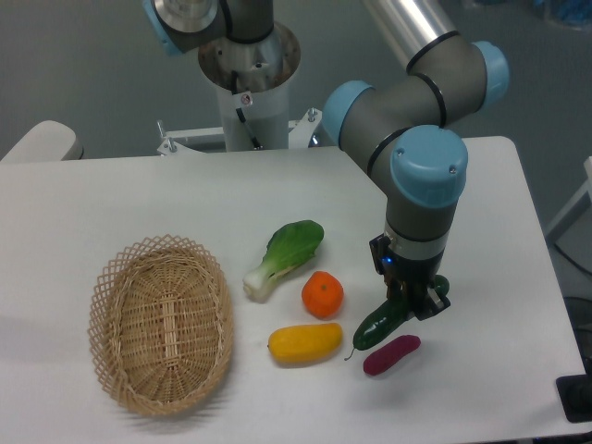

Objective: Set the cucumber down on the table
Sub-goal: 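Lift the held green cucumber slightly upward with the gripper, then lower the green cucumber down onto the table beside the eggplant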

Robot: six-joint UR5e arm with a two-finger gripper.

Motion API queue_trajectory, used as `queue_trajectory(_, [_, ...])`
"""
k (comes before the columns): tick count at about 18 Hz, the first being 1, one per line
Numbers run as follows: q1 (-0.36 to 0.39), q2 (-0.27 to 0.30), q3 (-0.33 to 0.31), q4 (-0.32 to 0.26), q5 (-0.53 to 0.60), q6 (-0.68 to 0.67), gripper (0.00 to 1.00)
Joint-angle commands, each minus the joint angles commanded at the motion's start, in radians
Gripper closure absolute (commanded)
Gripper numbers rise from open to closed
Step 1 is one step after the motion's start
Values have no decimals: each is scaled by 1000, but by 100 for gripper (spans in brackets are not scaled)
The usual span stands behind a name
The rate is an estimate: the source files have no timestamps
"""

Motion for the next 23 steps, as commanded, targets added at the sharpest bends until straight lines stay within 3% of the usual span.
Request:
queue_trajectory(8, [11,6,-11,-6,5,20,68])
queue_trajectory(14, [81,32,-75,3,5,190,68])
queue_trajectory(23, [144,15,-164,32,2,416,68])
